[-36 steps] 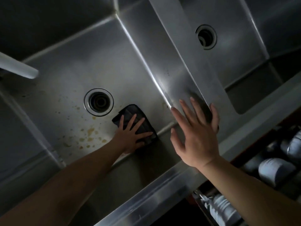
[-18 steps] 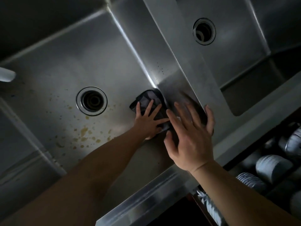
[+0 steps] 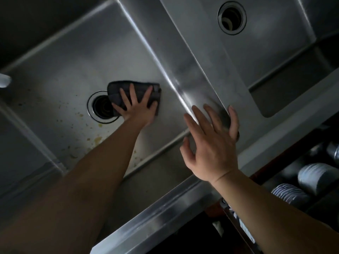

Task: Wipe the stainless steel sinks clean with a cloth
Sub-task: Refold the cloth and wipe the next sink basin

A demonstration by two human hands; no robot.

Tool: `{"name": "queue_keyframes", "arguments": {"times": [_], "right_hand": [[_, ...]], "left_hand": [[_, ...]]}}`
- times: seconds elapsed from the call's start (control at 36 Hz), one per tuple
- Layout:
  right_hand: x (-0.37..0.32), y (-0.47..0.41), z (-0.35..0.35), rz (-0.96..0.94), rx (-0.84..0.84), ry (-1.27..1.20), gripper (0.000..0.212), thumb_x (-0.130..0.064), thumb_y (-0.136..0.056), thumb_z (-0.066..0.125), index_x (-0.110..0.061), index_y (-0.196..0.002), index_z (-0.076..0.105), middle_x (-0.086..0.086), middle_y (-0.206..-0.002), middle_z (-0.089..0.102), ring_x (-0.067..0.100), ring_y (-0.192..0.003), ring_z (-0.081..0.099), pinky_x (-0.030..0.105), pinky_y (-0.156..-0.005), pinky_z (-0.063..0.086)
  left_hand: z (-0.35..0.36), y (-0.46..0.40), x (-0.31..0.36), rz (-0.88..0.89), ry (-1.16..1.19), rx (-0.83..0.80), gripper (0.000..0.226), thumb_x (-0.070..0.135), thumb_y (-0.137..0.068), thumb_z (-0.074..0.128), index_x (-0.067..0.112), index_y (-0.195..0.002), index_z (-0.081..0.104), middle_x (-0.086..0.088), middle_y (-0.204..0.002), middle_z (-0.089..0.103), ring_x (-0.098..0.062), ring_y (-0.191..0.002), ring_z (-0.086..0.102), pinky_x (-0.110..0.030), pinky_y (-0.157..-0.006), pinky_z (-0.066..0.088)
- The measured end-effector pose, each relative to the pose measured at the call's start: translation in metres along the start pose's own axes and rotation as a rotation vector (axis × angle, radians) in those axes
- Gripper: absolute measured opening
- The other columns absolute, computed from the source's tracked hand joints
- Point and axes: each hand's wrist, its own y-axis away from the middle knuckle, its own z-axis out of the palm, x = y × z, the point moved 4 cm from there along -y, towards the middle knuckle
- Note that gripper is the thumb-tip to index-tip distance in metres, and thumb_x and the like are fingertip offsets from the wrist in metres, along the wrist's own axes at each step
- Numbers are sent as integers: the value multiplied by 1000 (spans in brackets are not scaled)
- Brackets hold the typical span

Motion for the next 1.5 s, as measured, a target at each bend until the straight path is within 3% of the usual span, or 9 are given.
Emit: {"name": "queue_keyframes", "arguments": {"times": [0.17,0.36,0.53,0.69,0.86,0.97,1.06,1.19,1.5], "right_hand": [[2,1,4,-8,44,-15,49,-38,-87,48,-19,-130,60,3,-142,57,25,-138,45,63,-116,13],[2,0,2,-7,11,-3,53,-40,-86,47,-20,-134,56,4,-139,58,26,-136,47,63,-117,12],[1,-1,1,-7,20,1,48,-39,-86,49,-19,-128,60,3,-134,60,27,-130,50,63,-115,16],[2,0,1,-19,4,3,48,-41,-88,48,-19,-130,60,3,-137,59,25,-132,50,62,-116,15],[2,-1,1,-4,-44,2,50,-43,-88,48,-22,-133,56,2,-142,56,25,-136,46,63,-116,13],[2,-1,1,-9,-44,6,51,-44,-89,44,-23,-135,56,1,-145,53,25,-140,41,63,-116,12],[2,-1,1,-11,-43,12,55,-45,-88,46,-24,-138,52,1,-148,50,25,-143,37,63,-116,13],[3,-2,1,-4,-31,6,55,-47,-89,44,-26,-139,51,0,-149,49,24,-143,37,64,-115,15],[2,-1,1,-5,-59,55,61,-49,-86,47,-26,-143,45,1,-150,47,25,-143,36,64,-115,13]], "left_hand": [[-7,-22,61,-168,183,139,64,71,-86,23,63,-145,1,-4,-166,-10,-40,-149,-16,-77,-105,-13],[28,22,66,202,-116,-10,69,76,-79,12,62,-145,-4,-3,-164,-20,-40,-146,-25,-68,-90,-36],[37,67,36,737,-533,-92,73,75,-89,36,58,-149,-1,-5,-166,-13,-43,-149,-14,-78,-108,-5],[30,74,13,688,-554,-57,56,53,-100,36,51,-152,15,-4,-167,3,-41,-151,-5,-78,-109,1],[-11,45,13,185,487,-22,46,40,-95,57,33,-139,45,1,-148,45,-23,-145,30,-57,-119,15],[-77,21,29,17,1420,19,20,27,-101,55,28,-119,47,2,-76,64,-26,-66,64,-36,-60,50],[-120,-8,46,-71,1901,-153,30,29,-103,49,23,-132,46,0,-77,63,-18,-69,63,-38,-73,52],[-161,-26,95,-31,1979,-229,42,34,-101,49,11,-134,56,-14,-134,62,-32,-122,60,-45,-108,43],[-132,3,111,-56,1891,-189,48,42,-97,53,17,-138,52,-5,-131,65,-26,-119,62,-43,-101,49]]}}
